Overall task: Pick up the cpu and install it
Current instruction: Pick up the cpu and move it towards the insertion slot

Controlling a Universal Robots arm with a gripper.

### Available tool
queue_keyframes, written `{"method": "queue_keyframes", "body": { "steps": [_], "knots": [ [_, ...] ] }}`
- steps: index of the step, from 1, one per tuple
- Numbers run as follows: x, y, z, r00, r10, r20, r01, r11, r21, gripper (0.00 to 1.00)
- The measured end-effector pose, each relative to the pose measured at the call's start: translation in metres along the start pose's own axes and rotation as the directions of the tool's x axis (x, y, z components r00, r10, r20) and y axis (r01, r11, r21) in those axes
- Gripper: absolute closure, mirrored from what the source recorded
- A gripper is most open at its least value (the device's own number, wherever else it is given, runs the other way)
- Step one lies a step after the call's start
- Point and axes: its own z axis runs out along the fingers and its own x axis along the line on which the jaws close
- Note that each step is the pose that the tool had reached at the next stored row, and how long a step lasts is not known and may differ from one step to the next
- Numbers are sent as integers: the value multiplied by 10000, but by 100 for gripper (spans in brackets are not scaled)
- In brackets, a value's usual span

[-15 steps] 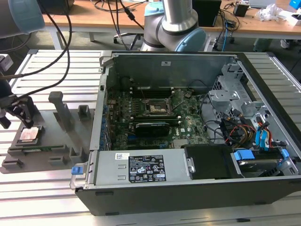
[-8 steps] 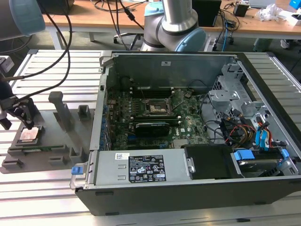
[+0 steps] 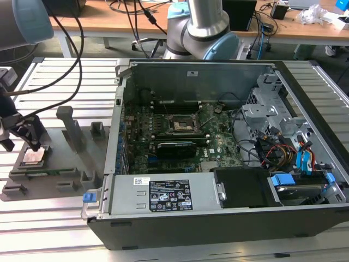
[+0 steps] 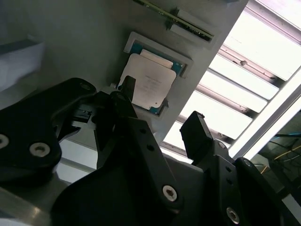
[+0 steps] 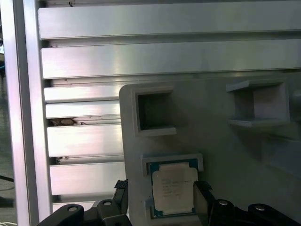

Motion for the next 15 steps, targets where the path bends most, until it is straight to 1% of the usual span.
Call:
{"method": "queue_keyframes", "body": {
  "steps": [5,12,13,15],
  "knots": [
    [1,1,34,10000,0,0,0,10000,0,34],
    [3,4,106,10000,1,0,-1,10000,4,34],
    [3,4,113,10000,1,0,-1,10000,16,34],
    [2,5,125,10000,-7,3,7,10000,85,34]
  ]
}}
